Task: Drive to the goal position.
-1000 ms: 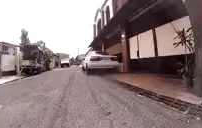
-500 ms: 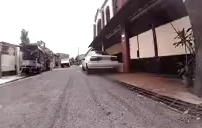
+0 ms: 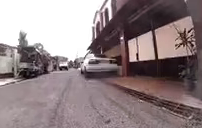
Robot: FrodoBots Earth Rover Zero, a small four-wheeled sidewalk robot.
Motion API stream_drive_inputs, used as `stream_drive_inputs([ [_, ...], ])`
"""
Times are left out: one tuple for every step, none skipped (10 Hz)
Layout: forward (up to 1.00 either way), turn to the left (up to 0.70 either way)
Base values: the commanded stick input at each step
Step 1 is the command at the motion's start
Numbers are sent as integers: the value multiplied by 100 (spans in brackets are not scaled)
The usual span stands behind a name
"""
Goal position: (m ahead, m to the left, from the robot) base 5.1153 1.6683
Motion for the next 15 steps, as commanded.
stream_drive_inputs([
  [100,0],
  [100,0],
  [100,0],
  [100,0],
  [100,0],
  [100,0],
  [87,0],
  [16,0],
  [0,0],
  [0,0],
  [0,0],
  [0,0],
  [0,0],
  [0,0],
  [0,0],
])
